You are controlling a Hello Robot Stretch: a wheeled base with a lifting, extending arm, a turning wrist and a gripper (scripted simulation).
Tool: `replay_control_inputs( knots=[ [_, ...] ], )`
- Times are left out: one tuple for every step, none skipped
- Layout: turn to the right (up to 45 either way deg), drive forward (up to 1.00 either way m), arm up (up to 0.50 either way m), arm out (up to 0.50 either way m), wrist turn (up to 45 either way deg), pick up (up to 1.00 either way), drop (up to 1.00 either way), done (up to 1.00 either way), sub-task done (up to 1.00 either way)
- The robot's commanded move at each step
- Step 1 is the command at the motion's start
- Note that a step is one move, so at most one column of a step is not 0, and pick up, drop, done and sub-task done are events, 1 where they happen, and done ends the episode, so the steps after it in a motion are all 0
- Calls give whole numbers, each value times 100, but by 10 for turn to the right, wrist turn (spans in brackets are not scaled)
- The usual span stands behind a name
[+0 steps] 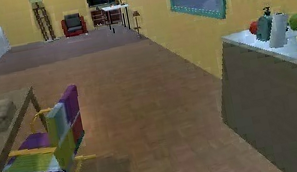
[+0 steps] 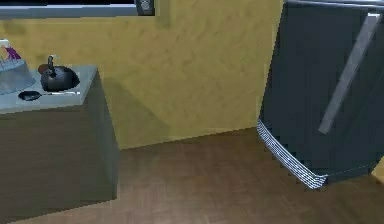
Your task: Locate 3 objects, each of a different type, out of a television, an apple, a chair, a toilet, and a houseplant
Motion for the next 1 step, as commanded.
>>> replay_control_inputs(
  knots=[
    [-120, 0, 0, 0, 0, 0, 0, 0, 0]
  ],
)
